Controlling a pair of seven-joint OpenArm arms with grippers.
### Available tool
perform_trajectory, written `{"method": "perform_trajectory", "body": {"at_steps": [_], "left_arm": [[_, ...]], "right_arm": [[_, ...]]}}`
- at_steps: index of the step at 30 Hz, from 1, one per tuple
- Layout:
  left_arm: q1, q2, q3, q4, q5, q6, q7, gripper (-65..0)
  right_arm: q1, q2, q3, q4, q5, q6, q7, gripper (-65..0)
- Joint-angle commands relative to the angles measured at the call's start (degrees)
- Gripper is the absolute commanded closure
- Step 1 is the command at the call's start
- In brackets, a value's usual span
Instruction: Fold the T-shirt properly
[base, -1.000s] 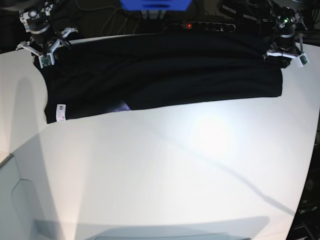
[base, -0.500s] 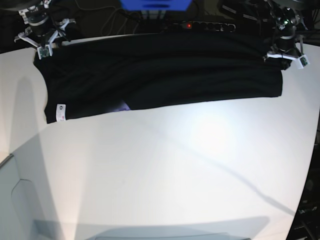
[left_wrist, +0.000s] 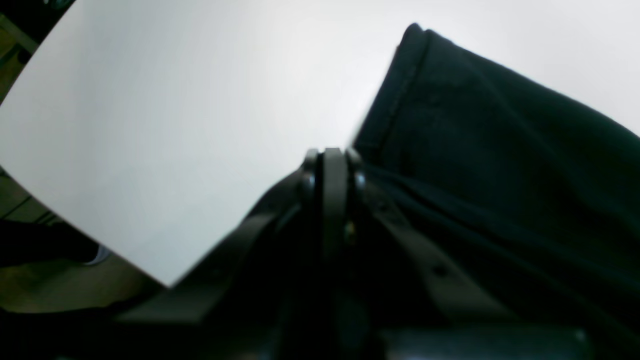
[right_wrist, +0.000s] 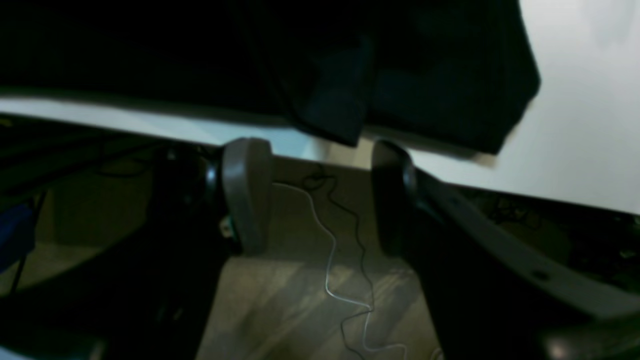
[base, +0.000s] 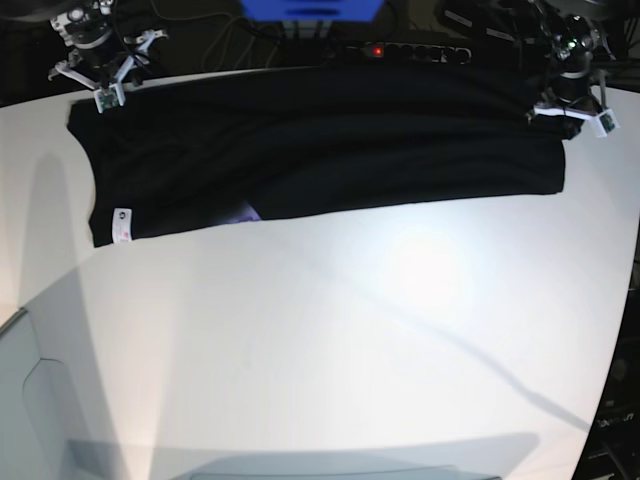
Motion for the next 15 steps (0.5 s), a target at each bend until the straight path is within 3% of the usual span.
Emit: {"method": "perform_trajectory", "body": {"at_steps": [1, 11, 15], "left_arm": [[0.3, -0.8, -0.3, 0.7, -0.4, 0.4, -1.3, -0.1], [0.3, -0.8, -0.3, 0.7, -0.4, 0.4, -1.3, -0.1], [0.4, -0.8, -0.3, 0.6, -0.4, 0.4, -1.3, -0.1]], "right_arm": [[-0.4, 0.3, 0.2, 0.7, 0.4, 0.6, 0.8, -32.6], [3.8, 0.4, 0.6, -0.8, 0.3, 0.6, 0.5, -31.5], [4.8, 1.3, 0.3, -0.9, 0.3, 0.6, 0.4, -20.6]]}}
